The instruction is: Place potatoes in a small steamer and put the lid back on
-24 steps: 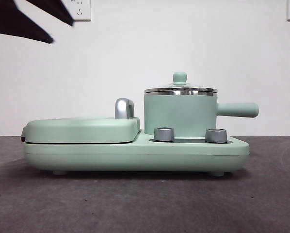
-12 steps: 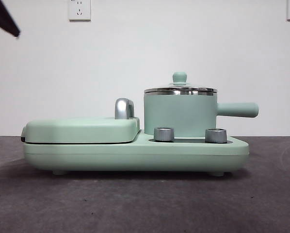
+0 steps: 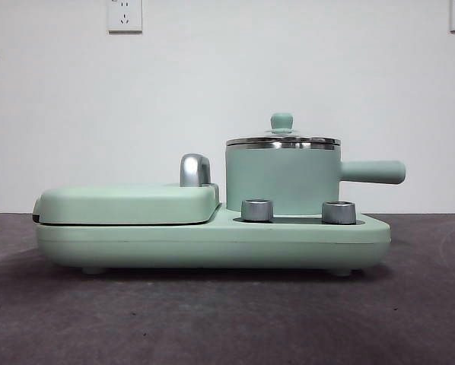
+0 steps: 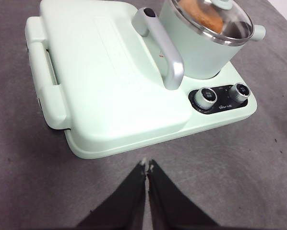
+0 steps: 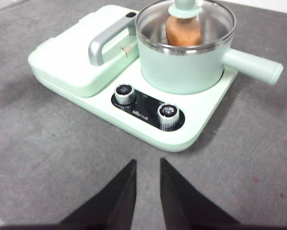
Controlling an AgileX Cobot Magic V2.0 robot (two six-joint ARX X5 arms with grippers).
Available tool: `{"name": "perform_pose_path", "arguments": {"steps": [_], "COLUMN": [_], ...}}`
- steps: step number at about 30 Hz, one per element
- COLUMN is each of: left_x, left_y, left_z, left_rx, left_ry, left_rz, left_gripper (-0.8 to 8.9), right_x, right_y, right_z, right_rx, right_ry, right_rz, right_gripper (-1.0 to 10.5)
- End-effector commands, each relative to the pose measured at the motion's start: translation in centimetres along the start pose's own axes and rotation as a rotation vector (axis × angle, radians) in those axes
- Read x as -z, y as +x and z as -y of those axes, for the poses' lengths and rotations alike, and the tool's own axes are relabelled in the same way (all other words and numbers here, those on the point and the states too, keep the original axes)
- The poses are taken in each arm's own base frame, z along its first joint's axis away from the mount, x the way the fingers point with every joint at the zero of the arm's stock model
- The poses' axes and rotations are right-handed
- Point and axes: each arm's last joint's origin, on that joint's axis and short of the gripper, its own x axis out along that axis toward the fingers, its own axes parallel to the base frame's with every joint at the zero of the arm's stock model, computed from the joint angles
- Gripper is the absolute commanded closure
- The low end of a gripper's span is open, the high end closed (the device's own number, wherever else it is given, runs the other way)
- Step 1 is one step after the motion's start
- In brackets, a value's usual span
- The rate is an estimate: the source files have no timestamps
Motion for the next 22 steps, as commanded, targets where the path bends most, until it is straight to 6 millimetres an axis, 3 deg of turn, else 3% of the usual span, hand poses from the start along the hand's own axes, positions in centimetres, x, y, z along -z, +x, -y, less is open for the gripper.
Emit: {"name": "perform_pose_path", "arguments": {"steps": [1, 5, 8, 15, 22], "left_x": [-0.3, -0.3, 0.3, 6.3, 10.7], "left_y": [-0.1, -0.2, -0.8, 0.6, 2.0], "left_z": [0.1, 0.1, -0.1, -3.5, -5.9], "left_rx": [0.008, 0.006, -0.017, -0.210, -0.335], "left_ry": [0.021, 0.027, 0.148, 0.223, 0.187], "left_rz": [0.016, 0.020, 0.076, 0.355, 0.416], "left_gripper": [8.07, 8.07, 8.07, 8.07, 8.07], "right_x": [-0.3, -0.3, -0.3, -0.3, -0.3], "right_y": [-0.1, -0.1, -0.1, -0.1, -0.1], "right_z": [-0.1, -0.1, -0.1, -0.1, -0.1], "right_rx": [-0.006, -0.005, -0.006, -0.006, -0.006], "right_ry": [-0.003, -0.003, -0.003, -0.003, -0.003], "right_rz": [0.018, 0.018, 0.018, 0.018, 0.018], "right_gripper": [8.8, 8.8, 8.8, 8.8, 8.8]}}
